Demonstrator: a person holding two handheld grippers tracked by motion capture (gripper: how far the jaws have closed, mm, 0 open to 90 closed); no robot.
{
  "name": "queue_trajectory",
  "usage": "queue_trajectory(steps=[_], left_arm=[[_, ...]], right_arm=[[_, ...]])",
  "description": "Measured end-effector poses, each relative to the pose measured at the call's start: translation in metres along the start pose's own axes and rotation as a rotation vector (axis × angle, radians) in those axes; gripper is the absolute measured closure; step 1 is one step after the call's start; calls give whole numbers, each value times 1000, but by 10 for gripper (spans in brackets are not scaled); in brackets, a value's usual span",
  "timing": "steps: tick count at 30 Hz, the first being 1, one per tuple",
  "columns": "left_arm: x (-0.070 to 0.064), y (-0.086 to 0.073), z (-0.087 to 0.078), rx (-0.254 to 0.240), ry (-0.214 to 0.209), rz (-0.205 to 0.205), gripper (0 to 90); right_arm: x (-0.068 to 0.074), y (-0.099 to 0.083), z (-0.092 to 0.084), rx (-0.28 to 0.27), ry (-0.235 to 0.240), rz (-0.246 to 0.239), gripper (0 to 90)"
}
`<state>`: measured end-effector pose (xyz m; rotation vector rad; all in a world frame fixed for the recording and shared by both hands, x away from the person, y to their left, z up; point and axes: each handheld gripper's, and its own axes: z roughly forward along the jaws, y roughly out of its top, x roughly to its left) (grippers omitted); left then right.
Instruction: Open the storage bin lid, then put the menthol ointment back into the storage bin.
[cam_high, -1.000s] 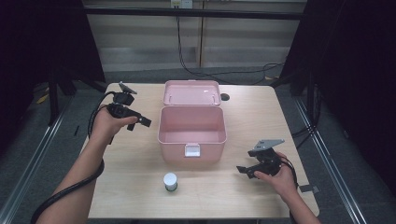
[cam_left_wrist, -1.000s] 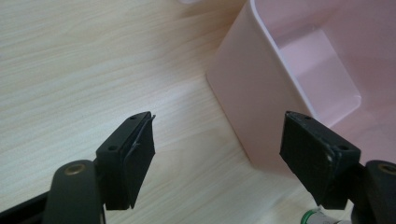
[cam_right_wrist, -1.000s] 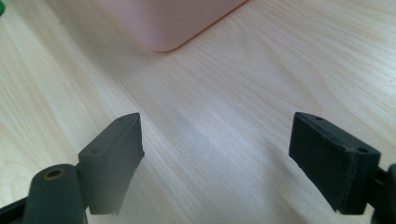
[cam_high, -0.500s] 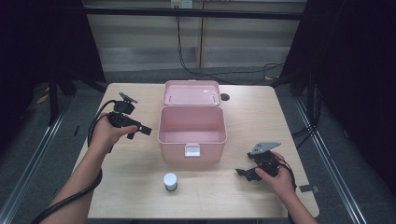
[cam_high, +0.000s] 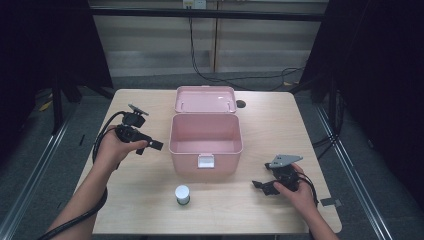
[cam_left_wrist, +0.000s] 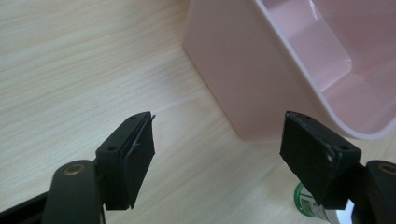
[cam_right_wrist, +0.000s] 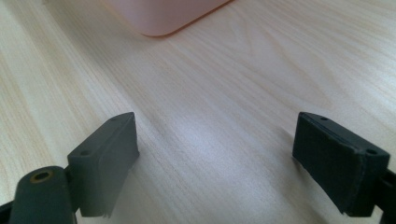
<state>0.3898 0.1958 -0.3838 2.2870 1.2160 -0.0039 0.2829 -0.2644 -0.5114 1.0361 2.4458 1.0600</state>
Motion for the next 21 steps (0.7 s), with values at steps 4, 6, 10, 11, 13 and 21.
queue_trajectory(steps=[4, 6, 10, 11, 13, 21], left_arm=[[-6, -4, 1, 6, -9, 10, 253], [-8, -6, 3, 9, -8, 17, 253], [-12, -10, 8, 24, -22, 15, 253], [-12, -10, 10, 25, -21, 16, 253], [-13, -11, 13, 32, -26, 18, 253], [-23, -13, 19, 46, -43, 41, 253]], right_arm=[[1, 0, 0, 0, -6, 6, 134], [1, 0, 0, 3, -9, 9, 133], [1, 0, 0, 1, -7, 9, 133], [1, 0, 0, 3, -9, 9, 133], [1, 0, 0, 2, -11, 10, 133], [1, 0, 0, 1, -9, 9, 133]])
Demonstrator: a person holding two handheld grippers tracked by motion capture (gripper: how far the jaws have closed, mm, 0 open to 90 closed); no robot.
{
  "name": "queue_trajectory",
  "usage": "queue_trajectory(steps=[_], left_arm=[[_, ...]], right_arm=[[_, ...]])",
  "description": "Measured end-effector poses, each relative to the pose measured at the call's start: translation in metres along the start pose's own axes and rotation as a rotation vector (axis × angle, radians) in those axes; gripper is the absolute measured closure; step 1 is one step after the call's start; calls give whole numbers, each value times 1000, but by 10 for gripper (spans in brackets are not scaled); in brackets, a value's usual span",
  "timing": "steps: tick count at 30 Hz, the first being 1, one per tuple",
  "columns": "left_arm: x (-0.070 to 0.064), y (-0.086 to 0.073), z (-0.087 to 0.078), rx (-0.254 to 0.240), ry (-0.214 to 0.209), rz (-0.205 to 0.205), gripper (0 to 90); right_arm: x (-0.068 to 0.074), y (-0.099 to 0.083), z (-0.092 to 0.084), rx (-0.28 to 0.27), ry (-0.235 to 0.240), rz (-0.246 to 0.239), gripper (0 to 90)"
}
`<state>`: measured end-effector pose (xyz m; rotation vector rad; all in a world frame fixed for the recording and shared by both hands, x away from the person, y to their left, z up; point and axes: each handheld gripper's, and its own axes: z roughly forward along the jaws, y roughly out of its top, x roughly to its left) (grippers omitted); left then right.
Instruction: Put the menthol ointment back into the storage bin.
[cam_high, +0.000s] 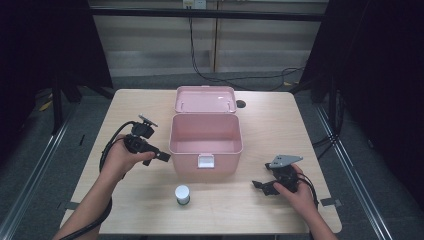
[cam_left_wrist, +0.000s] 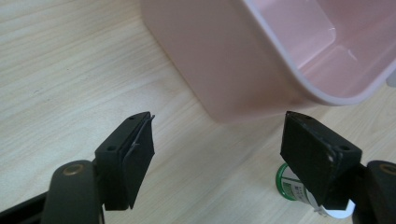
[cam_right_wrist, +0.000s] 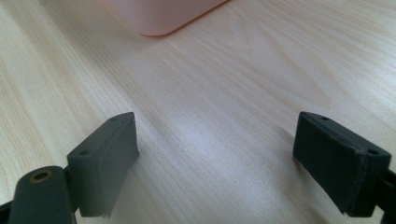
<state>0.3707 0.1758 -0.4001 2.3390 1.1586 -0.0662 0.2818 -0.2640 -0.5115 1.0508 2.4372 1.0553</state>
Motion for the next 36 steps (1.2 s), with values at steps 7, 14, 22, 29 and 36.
queue_trajectory(steps=[7, 14, 22, 29, 36], left_arm=[[-7, -2, 6, 18, -10, 16, 253], [-11, -5, 13, 38, -29, 37, 253], [-14, -8, 16, 46, -32, 47, 253], [-21, -9, 18, 59, -33, 72, 253], [-31, -11, 17, 70, -29, 101, 253]], right_arm=[[0, 0, 0, 1, 0, 1, 133], [0, 0, 0, 1, -1, 1, 133], [0, 0, 0, 1, -1, 0, 133], [0, 0, 0, 1, -1, 0, 133], [0, 0, 0, 2, -1, 1, 133]])
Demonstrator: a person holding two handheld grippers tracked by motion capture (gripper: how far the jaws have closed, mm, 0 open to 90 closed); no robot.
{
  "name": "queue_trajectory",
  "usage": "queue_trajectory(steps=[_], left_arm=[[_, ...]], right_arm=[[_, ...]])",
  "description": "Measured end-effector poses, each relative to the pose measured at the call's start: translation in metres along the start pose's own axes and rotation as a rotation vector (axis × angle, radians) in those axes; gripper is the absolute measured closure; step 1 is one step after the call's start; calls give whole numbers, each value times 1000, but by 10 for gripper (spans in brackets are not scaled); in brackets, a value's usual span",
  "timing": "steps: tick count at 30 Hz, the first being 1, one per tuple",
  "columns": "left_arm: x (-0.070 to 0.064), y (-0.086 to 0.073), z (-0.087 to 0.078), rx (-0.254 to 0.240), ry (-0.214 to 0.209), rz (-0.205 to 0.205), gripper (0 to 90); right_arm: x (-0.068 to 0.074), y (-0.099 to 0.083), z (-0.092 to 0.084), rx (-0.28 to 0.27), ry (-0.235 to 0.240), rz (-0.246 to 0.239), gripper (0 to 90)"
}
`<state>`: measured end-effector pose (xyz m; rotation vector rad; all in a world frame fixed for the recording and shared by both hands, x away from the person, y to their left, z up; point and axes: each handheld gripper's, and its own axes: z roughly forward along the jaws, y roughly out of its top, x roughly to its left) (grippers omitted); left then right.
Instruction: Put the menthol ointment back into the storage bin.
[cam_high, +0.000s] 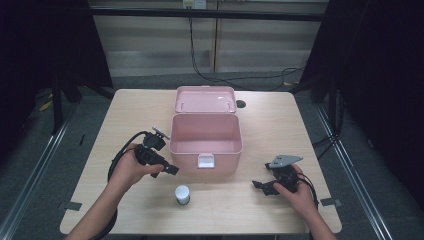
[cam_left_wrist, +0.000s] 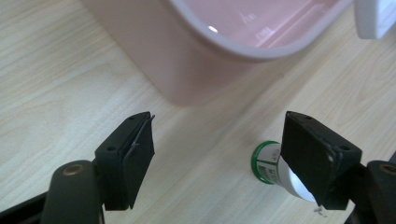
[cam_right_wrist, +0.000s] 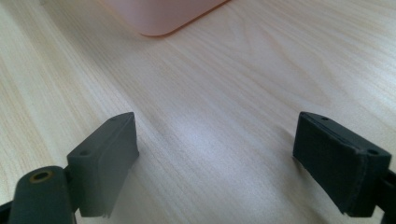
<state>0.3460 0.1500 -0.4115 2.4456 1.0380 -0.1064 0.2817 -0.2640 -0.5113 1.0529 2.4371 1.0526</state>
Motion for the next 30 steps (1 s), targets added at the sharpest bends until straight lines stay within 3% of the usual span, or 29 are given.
queue_trajectory(steps=[30], left_arm=[[-22, -6, 16, 43, -31, 41, 252]], right_arm=[[0, 0, 0, -1, 0, -1, 133]])
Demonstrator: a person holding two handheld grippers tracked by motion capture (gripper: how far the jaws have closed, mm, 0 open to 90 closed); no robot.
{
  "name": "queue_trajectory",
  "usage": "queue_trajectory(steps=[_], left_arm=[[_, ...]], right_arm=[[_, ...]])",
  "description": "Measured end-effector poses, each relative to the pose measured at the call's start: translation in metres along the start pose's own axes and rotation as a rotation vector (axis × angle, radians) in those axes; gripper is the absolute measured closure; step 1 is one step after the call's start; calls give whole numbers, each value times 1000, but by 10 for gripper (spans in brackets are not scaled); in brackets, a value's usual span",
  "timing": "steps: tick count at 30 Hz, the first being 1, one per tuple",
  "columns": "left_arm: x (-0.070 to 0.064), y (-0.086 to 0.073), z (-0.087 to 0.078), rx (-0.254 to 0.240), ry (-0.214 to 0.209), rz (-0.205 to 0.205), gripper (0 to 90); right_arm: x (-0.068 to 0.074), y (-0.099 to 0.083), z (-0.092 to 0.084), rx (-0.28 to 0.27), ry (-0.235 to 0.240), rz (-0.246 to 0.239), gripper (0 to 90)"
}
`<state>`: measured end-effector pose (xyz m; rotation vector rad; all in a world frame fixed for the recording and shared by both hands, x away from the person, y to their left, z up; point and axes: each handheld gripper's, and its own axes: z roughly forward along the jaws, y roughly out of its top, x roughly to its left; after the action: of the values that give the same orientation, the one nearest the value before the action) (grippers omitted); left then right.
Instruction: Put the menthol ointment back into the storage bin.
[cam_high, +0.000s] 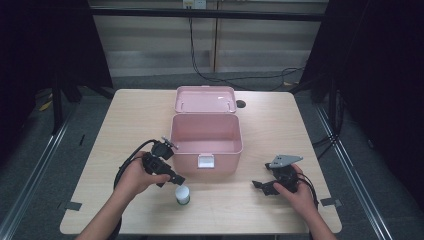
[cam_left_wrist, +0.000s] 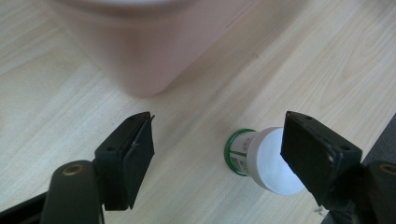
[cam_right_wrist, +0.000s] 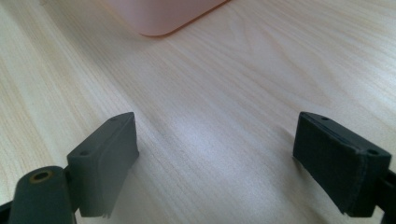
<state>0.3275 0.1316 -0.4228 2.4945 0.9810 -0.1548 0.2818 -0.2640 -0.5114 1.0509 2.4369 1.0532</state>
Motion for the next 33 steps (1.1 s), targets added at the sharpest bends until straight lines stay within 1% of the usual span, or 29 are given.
queue_trajectory(steps=[6, 7, 8, 11, 15, 20, 22, 24, 25, 26, 29, 31, 33], left_arm=[[-5, -1, 1, 11, -7, 10, 252], [-5, -1, 1, 17, -10, 18, 252], [-7, -1, 2, 16, -10, 15, 252], [-9, -2, 3, 26, -19, 30, 252], [-11, -3, 5, 31, -26, 24, 252], [-12, -5, 8, 46, -35, 32, 252], [-12, -6, 8, 48, -36, 28, 252], [-12, -7, 8, 55, -28, 33, 252], [-12, -8, 8, 52, -26, 28, 252], [-11, -8, 8, 62, -29, 38, 252], [-11, -10, 11, 67, -35, 25, 252], [-10, -11, 12, 60, -46, 16, 250], [-10, -11, 12, 62, -48, 17, 250]], right_arm=[[0, 0, 0, 0, 0, 0, 133], [0, 0, 0, 0, 0, 0, 132], [0, 0, 0, 1, 0, 1, 133], [0, 0, 0, 1, 0, 1, 132], [0, 0, 0, 0, 0, 0, 133], [0, 0, 0, 0, 0, 0, 133], [0, 0, 0, 1, 0, 2, 132], [0, 0, 0, 0, 0, 0, 132], [0, 0, 0, 0, 0, 0, 133], [0, 0, 0, 1, 0, 1, 133], [0, 0, 0, 0, 0, 1, 133], [0, 0, 0, 1, 0, 1, 133], [0, 0, 0, 1, 0, 1, 133]])
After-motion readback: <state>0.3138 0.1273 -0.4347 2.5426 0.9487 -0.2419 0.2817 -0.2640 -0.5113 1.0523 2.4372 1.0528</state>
